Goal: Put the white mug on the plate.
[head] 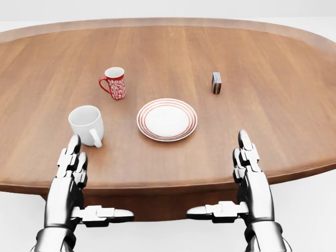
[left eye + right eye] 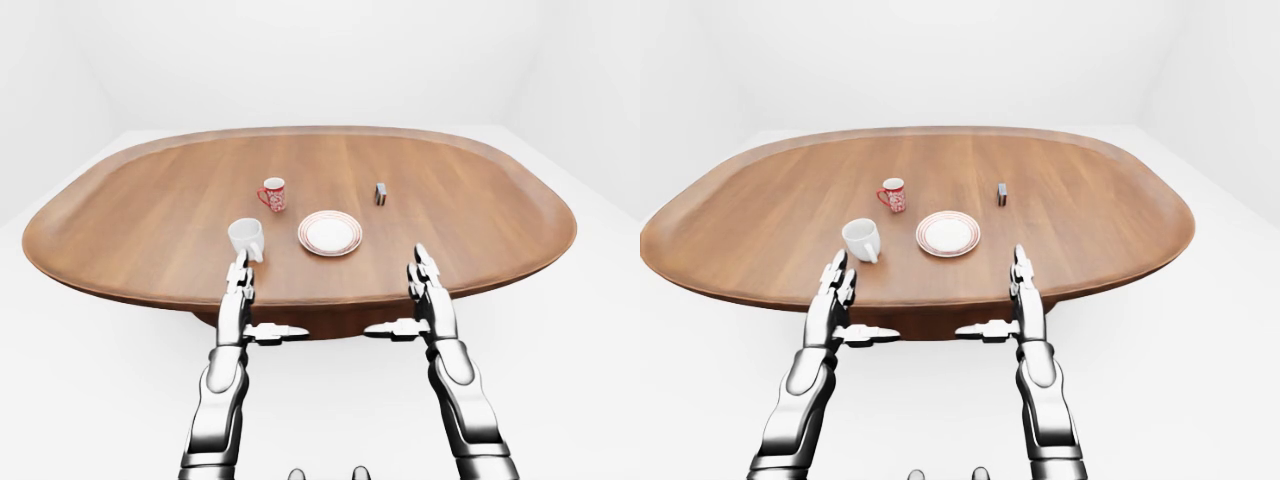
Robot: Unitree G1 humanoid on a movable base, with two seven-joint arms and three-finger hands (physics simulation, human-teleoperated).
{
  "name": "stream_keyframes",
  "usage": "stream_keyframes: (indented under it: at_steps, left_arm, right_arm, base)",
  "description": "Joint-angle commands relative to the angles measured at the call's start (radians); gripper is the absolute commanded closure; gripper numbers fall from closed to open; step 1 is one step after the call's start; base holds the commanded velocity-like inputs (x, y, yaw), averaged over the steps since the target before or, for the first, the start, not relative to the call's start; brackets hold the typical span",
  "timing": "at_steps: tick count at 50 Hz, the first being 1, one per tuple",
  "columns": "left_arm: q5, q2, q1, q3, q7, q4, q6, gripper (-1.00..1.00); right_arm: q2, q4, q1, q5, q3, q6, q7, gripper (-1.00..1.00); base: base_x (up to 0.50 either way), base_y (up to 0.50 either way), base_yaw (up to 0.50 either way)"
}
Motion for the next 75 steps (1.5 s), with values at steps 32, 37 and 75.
stream_keyframes:
  at_steps: [32, 37, 75]
  left_arm:
    - [-0.367, 0.177, -0.053, 0.566, 0.064, -0.879, 0.083, -1.0]
    - [-0.372, 0.183, -0.046, 0.562, 0.077, -0.866, 0.083, -1.0]
    - [-0.311, 0.157, -0.039, 0.486, 0.072, -0.814, 0.083, -1.0]
  right_arm:
    - [-0.287, -1.029, 0.445, 0.415, -0.517, 0.076, -0.234, -1.0]
    - [-0.275, -1.029, 0.443, 0.422, -0.531, 0.076, -0.22, -1.0]
    - [-0.202, -1.029, 0.406, 0.321, -0.504, 0.076, -0.128, -1.0]
  base:
    - [0.0, 0.0, 0.0]
    - [0.0, 0.0, 0.0]
    - [0.0, 0.29, 0.0]
